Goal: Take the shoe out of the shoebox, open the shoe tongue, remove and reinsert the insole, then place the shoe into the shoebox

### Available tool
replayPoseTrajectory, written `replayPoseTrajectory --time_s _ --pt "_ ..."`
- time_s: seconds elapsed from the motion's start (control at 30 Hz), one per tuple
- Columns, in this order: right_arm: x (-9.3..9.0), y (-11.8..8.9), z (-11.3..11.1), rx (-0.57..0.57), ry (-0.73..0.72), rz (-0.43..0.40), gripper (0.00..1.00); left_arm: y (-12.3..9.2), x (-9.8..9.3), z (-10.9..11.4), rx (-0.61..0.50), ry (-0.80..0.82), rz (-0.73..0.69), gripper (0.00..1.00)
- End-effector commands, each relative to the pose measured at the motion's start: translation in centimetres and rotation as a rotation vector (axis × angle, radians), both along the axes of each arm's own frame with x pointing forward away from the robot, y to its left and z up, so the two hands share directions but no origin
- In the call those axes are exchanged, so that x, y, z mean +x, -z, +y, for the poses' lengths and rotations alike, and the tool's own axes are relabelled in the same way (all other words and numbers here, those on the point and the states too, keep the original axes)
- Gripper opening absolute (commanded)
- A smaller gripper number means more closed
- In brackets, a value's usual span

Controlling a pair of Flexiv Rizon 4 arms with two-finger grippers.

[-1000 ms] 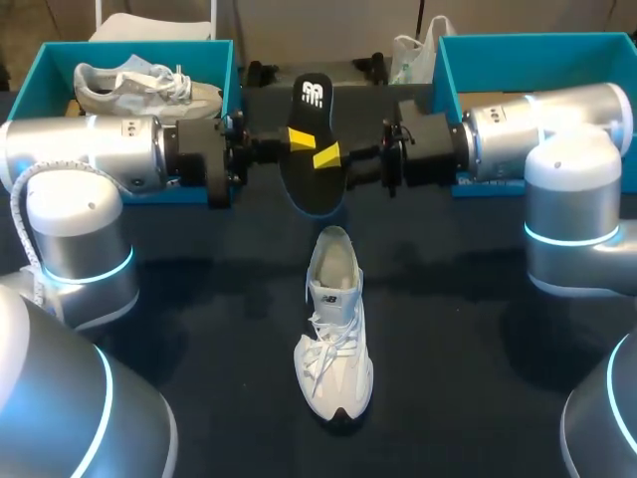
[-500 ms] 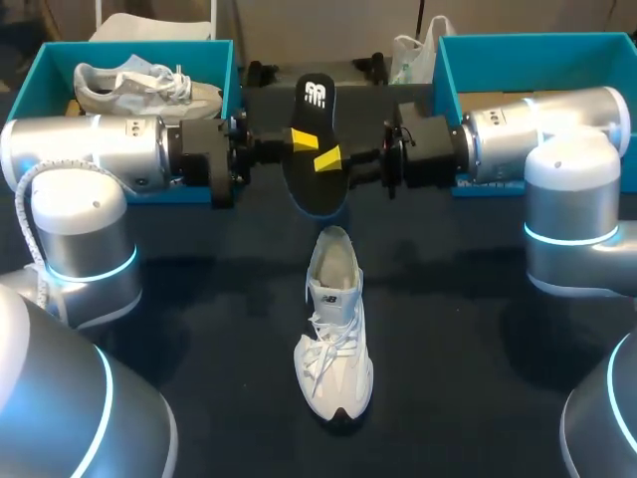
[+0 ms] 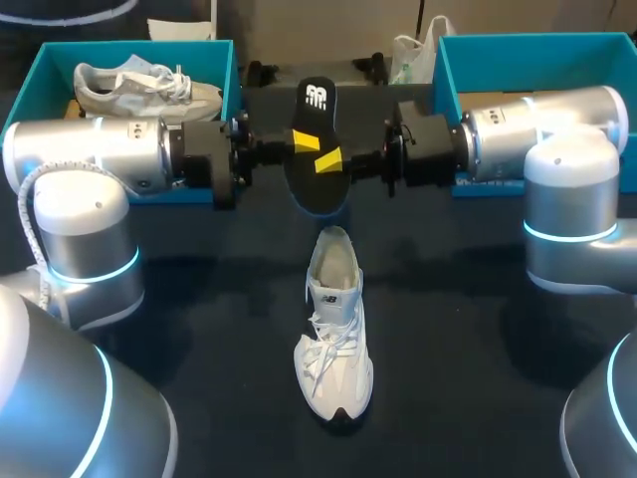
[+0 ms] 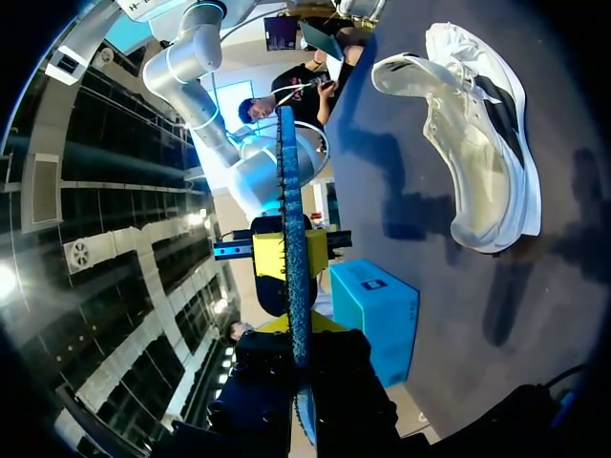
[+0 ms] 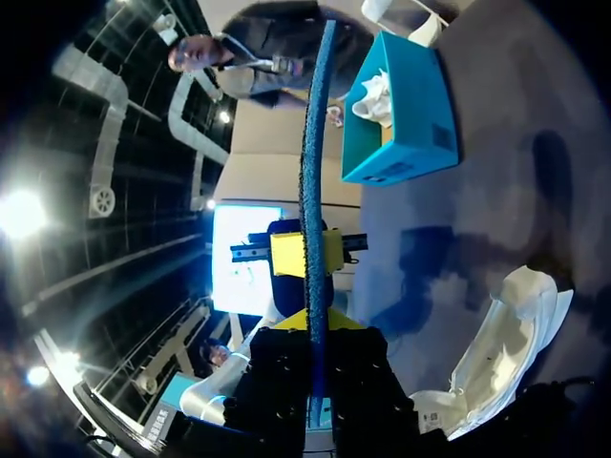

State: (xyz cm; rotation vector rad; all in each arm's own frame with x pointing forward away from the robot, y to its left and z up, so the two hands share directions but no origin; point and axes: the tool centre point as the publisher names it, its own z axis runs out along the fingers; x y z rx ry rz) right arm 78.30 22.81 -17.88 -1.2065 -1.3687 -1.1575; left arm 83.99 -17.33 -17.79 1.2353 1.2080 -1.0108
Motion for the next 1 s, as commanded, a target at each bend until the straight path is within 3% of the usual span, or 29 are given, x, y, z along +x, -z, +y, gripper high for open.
replayPoseTrajectory --time_s 0.03,0.07,0.1,0.27,0.5,0.97,1.0 --pt "0.1 0.3 0.2 0.009 0.009 -0.006 0.00 0.2 -0.1 -0.2 0.003 0.000 0.010 0.35" --pt "0.1 0.3 0.1 0.013 0.015 -0.011 0.00 0.1 -0.2 -0.2 0.003 0.002 0.013 0.85" --pt "0.1 0.3 0.0 0.016 0.018 -0.015 0.00 0.0 -0.3 0.0 0.007 -0.001 0.017 1.00" --pt "0.1 0.4 -0.9 0.008 0.039 -0.054 0.00 -0.4 -1.0 1.2 0.049 -0.022 0.121 1.00" --pt "0.7 0.1 -2.4 -0.030 0.028 -0.180 0.00 -1.3 -3.5 4.8 0.158 -0.082 0.277 1.00" --pt "0.9 0.2 -2.6 -0.036 0.034 -0.186 0.00 -1.3 -3.5 4.8 0.158 -0.082 0.277 1.00" --pt "0.9 0.2 -2.6 -0.036 0.034 -0.186 0.00 -1.5 -3.2 4.8 0.190 -0.092 0.330 1.00"
